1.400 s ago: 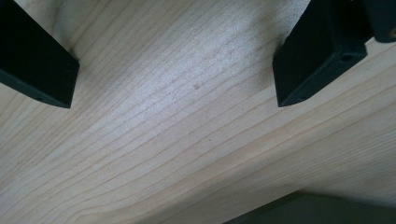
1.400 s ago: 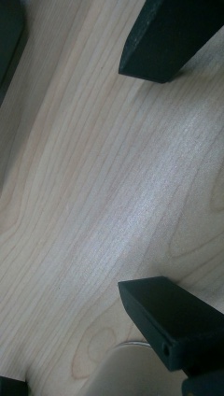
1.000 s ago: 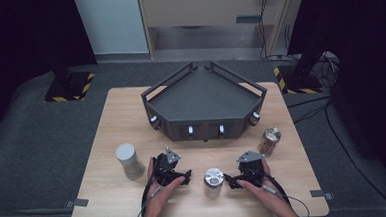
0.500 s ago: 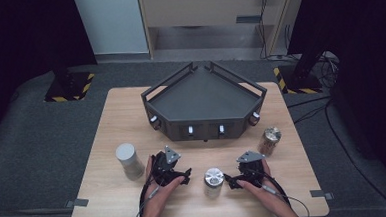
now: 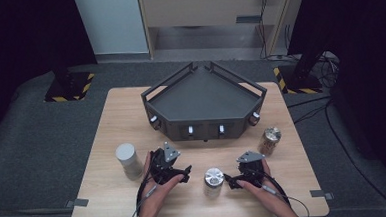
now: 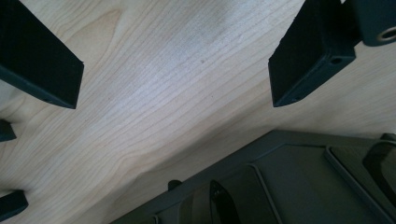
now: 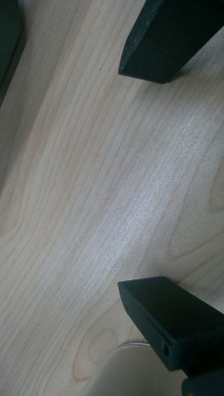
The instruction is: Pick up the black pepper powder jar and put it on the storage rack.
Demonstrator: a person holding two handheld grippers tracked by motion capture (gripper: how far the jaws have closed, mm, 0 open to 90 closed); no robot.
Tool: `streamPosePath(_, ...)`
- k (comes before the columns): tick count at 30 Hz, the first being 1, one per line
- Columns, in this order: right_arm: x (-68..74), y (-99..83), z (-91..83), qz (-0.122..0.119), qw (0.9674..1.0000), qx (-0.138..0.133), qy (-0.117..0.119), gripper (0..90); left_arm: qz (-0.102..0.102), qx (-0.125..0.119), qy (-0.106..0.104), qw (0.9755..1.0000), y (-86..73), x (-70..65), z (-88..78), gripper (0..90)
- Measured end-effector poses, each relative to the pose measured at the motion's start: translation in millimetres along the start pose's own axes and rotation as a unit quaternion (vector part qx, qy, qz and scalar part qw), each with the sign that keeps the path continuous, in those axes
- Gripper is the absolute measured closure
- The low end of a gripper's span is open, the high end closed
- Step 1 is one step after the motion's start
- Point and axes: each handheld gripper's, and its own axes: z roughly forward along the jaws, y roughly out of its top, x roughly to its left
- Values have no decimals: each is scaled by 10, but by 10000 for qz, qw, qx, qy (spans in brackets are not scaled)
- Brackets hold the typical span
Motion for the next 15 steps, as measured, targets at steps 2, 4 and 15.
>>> streamPosePath(2,0,0,0,0,10000,0,-1,7,-35,-36,20,10000,13,16,-35,20)
streamPosePath(4,0,0,0,0,10000,0,-1,7,12,-75,65,9999,44,32,-94,20)
streamPosePath(15,2,-1,-1,-1,10000,-1,-5,7,13,-191,53,9998,133,102,-283,20)
